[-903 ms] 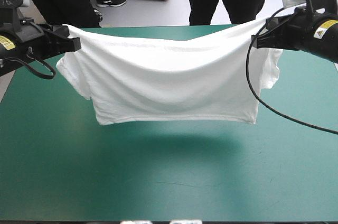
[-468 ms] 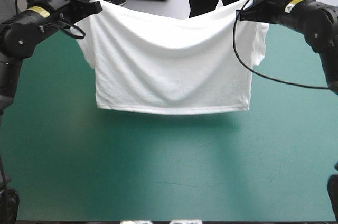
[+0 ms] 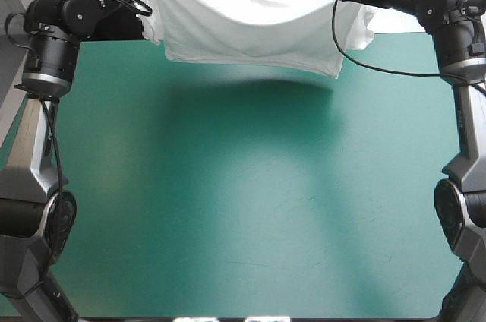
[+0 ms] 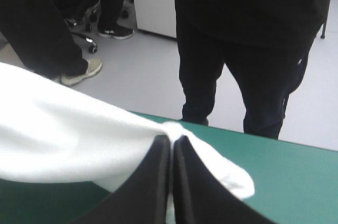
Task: Fold the cloth
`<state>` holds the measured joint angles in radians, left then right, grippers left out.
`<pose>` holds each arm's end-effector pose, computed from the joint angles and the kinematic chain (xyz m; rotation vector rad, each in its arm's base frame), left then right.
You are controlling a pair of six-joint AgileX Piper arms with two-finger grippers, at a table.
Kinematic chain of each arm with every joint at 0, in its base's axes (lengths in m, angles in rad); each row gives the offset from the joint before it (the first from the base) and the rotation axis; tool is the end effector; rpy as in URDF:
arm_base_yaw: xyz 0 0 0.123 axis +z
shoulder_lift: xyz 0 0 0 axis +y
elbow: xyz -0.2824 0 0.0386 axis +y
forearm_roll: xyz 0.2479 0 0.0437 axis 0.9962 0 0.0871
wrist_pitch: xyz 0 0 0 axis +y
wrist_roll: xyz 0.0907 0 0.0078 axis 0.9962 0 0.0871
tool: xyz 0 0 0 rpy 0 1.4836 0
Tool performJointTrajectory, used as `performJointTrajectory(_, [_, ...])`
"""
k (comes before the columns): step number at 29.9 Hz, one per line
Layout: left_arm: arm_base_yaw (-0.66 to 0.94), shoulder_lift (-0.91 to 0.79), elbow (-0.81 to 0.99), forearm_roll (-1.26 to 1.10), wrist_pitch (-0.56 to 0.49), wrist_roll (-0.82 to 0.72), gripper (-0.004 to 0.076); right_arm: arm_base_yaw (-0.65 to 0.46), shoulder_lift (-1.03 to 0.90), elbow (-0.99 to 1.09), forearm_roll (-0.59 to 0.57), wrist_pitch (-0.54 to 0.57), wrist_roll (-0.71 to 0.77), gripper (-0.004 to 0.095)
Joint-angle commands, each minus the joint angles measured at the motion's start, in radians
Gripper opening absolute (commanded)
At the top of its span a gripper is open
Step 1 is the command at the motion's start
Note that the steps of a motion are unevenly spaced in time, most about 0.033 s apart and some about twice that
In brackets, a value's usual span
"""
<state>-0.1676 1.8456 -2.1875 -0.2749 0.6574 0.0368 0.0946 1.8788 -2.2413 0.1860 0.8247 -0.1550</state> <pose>0.4120 -0.0851 0.4898 0.1074 1.7921 -0.4001 0.4198 0.0523 0.4768 -0.2091 1.9263 0.1763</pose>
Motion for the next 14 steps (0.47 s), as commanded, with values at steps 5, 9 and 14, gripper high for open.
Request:
performJointTrajectory(5, [-0.001, 0.080, -0.031, 0.021, 0.253, -0.012, -0.0017, -0.007, 0.035, 0.027, 0.039, 0.039, -0.042, -0.0017])
performJointTrajectory(9, [-0.001, 0.119, -0.029, 0.052, 0.415, -0.012, -0.0017, -0.007, 0.035, 0.142, 0.039, 0.081, -0.066, -0.0017])
performJointTrajectory(14, [-0.003, 0.126, 0.019, 0.083, 0.557, -0.012, -0.0017, -0.007, 0.035, 0.240, 0.039, 0.184, -0.088, -0.0017])
